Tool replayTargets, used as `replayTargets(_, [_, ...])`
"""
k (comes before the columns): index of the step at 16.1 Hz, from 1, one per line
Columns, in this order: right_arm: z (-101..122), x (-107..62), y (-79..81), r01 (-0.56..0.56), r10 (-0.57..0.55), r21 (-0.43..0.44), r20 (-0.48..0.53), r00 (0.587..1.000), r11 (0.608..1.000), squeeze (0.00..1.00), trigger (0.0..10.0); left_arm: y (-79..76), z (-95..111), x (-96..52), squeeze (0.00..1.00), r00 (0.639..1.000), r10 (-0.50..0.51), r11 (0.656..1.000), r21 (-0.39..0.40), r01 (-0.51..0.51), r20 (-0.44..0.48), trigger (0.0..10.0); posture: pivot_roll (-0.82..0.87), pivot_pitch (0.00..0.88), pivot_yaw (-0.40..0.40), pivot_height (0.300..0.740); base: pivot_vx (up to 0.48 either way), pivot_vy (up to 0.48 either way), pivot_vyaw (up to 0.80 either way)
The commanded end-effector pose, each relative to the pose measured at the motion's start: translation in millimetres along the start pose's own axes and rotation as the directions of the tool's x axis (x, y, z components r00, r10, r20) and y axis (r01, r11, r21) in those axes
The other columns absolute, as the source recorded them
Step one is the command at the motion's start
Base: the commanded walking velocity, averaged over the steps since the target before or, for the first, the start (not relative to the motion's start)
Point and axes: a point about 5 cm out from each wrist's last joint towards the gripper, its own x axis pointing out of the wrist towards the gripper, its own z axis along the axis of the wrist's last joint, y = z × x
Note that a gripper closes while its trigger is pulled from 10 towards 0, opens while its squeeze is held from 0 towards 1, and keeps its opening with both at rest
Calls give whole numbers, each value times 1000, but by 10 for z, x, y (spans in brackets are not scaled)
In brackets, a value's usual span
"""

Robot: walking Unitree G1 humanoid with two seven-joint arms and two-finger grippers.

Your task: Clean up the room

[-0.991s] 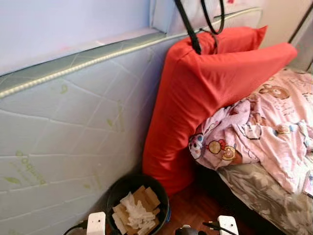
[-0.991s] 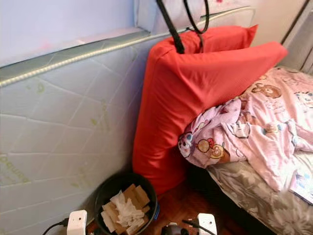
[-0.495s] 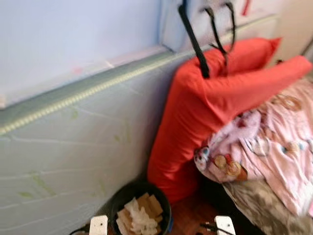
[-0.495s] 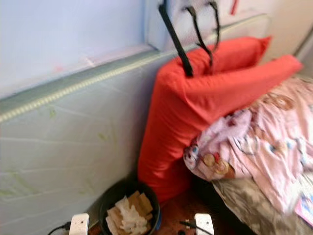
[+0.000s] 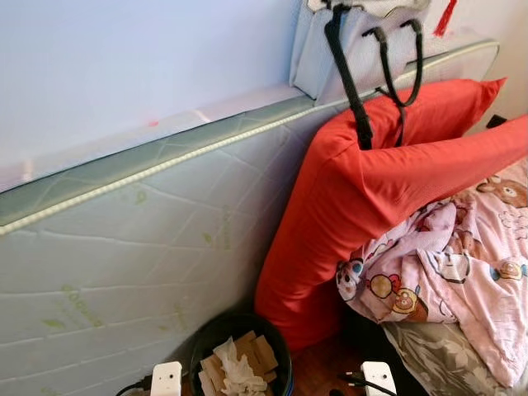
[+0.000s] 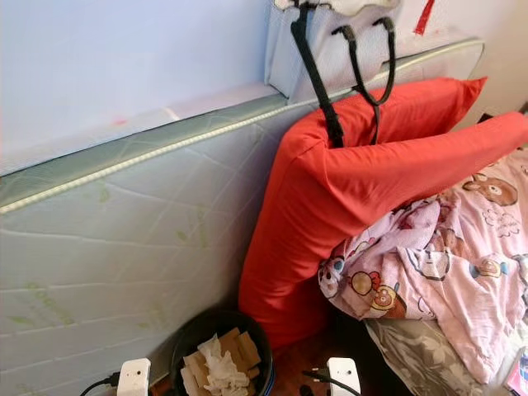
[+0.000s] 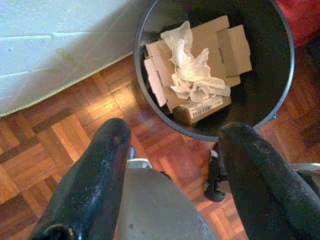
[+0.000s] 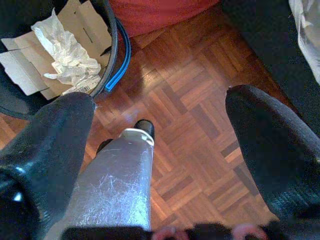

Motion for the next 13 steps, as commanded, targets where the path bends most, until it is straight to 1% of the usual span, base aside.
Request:
replayTargets(1, [28, 1, -42, 17, -17, 12, 0, 1000, 1000, 0, 10000, -32, -33, 1, 0, 1000, -8, 1000, 8, 8, -27, 10000, 75, 0, -92, 740, 0, 0, 0])
replayTargets(5, [153, 30, -34, 22, -23, 23, 29, 999, 999, 0, 10000, -38, 91, 33, 0, 1000, -11, 1000, 18, 11, -8, 10000, 58, 0, -71, 740, 0, 0, 0])
replayTargets(9, [212, 47, -12, 21, -22, 24, 36, 999, 1000, 0, 10000, -42, 136, 46, 0, 1000, -11, 1000, 28, 12, -11, 10000, 52, 0, -64, 740, 0, 0, 0])
replayTargets(13, [269, 59, -22, 33, -34, 17, 34, 999, 999, 0, 10000, -49, 191, 58, 0, 1000, -4, 1000, 18, 4, 0, 10000, 77, 0, -81, 740, 0, 0, 0])
